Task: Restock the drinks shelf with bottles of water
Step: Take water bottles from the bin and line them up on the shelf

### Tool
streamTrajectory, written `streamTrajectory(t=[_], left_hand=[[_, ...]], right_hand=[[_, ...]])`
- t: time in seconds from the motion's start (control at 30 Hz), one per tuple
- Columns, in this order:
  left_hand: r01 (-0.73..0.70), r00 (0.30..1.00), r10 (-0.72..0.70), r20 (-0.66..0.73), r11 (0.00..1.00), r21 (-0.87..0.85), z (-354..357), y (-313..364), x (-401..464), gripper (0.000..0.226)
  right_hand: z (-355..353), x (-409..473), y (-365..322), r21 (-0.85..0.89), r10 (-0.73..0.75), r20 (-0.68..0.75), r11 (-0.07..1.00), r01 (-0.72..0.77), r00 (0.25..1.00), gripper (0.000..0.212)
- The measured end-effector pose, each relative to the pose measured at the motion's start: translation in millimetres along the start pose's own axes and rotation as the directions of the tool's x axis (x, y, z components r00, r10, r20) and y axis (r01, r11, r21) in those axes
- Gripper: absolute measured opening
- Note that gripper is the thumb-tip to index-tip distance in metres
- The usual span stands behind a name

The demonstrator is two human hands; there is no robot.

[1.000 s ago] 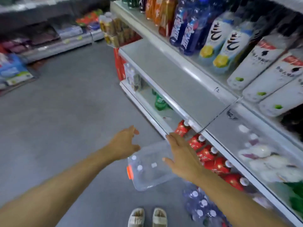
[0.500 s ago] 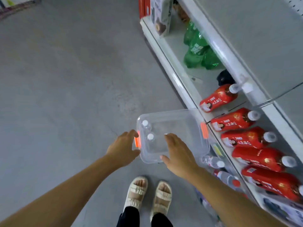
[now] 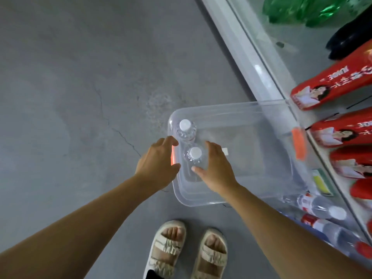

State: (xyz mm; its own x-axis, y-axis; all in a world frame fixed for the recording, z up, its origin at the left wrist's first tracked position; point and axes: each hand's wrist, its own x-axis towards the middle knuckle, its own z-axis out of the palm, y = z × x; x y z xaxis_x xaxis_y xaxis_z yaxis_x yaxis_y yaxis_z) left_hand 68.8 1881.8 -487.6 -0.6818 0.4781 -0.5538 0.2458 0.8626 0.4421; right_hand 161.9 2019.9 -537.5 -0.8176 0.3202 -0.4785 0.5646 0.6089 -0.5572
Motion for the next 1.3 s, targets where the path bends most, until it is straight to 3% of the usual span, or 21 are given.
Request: streamTrajectory(t=[0.2,0.33,0.5,0.57,0.73,0.83,0.93,1.03,1.23,1.3], left_hand=[[-0.07,0.995,0.073,-0.075,0.997,0.034,14.7,-17.3,18.4,0.052],[-0.086,0.991,0.091,-0.102,0.995,0.051,17.5,-23.1,20.6,0.05],[-0.106,0.991,0.11,-0.079,0.993,0.054,11.6,-12.5,12.6,0.051],[-0.11,0.992,0.113,-0.051,0.993,0.051,4.8,-0.8,5.6,0.055],[-0.132,0.99,0.131,0.05,0.991,0.014,-30.7,50.8,-19.8,0.061],[-0.157,0.983,0.158,0.09,0.987,-0.027,-63.8,90.9,-38.9,0.063],[-0.167,0.977,0.178,0.115,0.981,-0.095,-101.4,130.0,-59.6,0.065],[-0.158,0.97,0.193,0.148,0.963,-0.221,-144.6,169.8,-81.4,0.066],[-0.135,0.924,0.272,0.27,0.891,-0.434,-233.4,240.4,-130.5,0.068],[-0.143,0.904,0.316,0.288,0.858,-0.494,-261.2,262.6,-147.8,0.068]], right_hand=[[37.7,31.8,21.4,0.182,-0.043,-0.035,0.982,0.049,0.998,0.084],[46.8,40.2,28.0,0.192,-0.093,-0.124,0.975,0.116,0.988,0.072],[21.2,35.4,31.9,0.344,0.009,-0.191,0.937,0.058,0.982,0.049],[-3.2,27.0,33.0,0.425,0.08,-0.149,0.905,-0.009,0.986,0.049],[-92.7,-2.4,25.0,0.61,0.179,-0.018,0.782,-0.131,0.984,0.072],[-161.7,-27.8,3.5,0.671,0.168,0.023,0.728,-0.14,0.985,0.059],[-230.9,-59.0,-24.4,0.709,0.133,0.059,0.692,-0.136,0.989,0.053],[-293.6,-89.6,-55.4,0.729,0.082,0.072,0.676,-0.108,0.994,0.065],[-412.9,-158.2,-127.5,0.843,-0.071,0.012,0.538,0.028,0.997,0.048],[-447.4,-177.0,-147.1,0.862,-0.137,-0.005,0.501,0.074,0.991,0.066]])
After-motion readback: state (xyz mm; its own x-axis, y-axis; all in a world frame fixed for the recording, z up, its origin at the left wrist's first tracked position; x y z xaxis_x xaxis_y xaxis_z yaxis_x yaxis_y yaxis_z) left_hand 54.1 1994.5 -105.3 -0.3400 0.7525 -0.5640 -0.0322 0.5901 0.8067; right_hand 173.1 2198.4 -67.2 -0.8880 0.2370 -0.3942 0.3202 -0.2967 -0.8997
